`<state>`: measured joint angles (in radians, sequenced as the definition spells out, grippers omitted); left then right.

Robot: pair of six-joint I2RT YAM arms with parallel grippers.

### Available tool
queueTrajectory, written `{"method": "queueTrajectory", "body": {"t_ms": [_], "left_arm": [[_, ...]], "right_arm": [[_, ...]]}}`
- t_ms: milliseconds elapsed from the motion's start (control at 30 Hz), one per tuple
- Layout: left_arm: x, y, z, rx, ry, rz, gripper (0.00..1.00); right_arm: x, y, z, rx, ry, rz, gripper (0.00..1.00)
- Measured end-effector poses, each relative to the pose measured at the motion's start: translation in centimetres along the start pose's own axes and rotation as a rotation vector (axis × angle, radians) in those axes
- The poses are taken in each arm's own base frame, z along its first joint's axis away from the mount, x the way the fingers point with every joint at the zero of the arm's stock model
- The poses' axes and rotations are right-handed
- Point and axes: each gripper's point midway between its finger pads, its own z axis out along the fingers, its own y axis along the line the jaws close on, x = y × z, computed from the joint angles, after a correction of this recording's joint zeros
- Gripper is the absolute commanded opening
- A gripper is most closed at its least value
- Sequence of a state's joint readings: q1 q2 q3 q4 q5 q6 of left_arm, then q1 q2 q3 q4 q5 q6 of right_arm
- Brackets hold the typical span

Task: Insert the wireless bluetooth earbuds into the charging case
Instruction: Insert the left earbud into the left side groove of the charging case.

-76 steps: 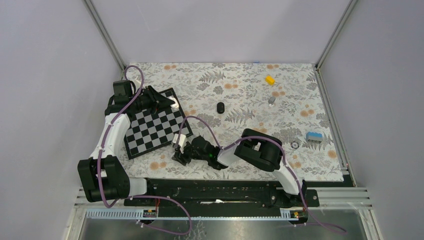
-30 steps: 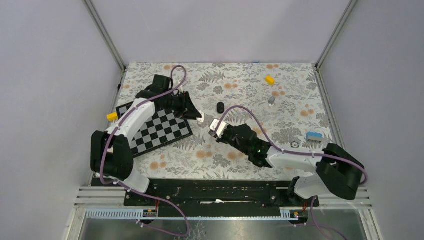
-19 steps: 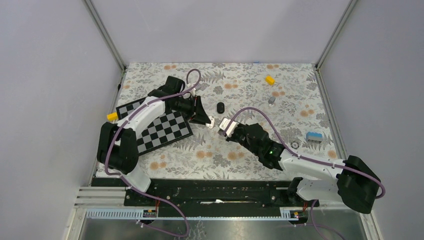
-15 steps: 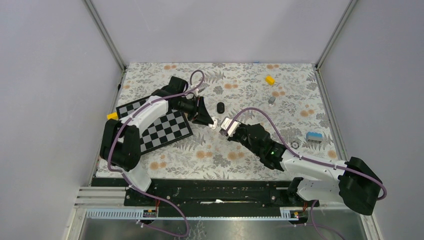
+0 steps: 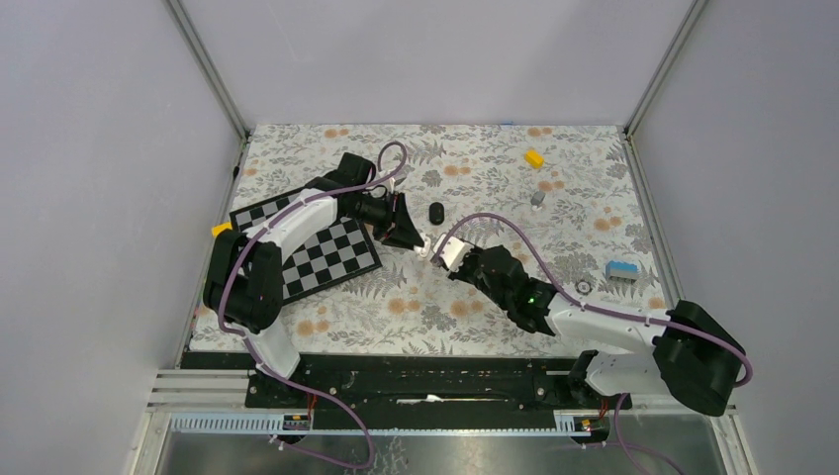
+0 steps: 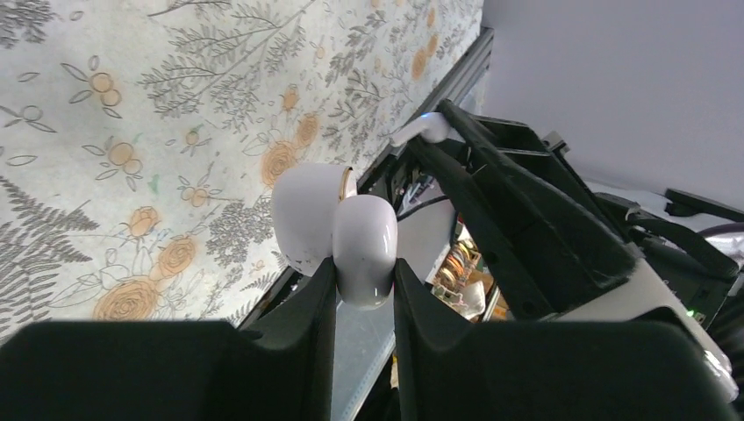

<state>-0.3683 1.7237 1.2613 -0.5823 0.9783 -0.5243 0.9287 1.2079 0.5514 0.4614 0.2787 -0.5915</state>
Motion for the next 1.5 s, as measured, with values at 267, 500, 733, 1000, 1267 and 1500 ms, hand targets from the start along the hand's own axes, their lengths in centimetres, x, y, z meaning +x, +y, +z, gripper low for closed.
{"method": "queueTrajectory", "body": {"t_ms": [267,500,733,1000,1267,1500], "left_arm": [[-1.0,3.3,-0.7,-0.132,-0.079,-0.043,0.00],[-1.5,4.2,-1.4,-0.170,-0.117,-0.054,0.00],[-0.7,2.8,-1.3,-0.094,-0.075,-0.045,0.00],[-0.9,0.9,-0.8,0.042,-0.029,-0.087,0.00],[-1.1,2.3,0.4,0.044,0.008,-0.204,0.00],[-1.2,2.2,0.8,0.048,0.016,-0.236,0.00]], "right_arm": [[5.1,3.5,0.6,-0.087,0.181,0.110,0.09],[7.5,5.6,0.5,-0.135,0.204,0.162,0.08],[4.9,4.9,0.3,-0.148,0.100,0.143,0.09],[-1.5,1.4,0.5,-0.121,-0.057,0.018,0.09],[-2.2,1.5,1.7,-0.151,-0.044,-0.126,0.09],[-2.1,2.1,2.9,-0.175,-0.027,-0.197,0.08]]}}
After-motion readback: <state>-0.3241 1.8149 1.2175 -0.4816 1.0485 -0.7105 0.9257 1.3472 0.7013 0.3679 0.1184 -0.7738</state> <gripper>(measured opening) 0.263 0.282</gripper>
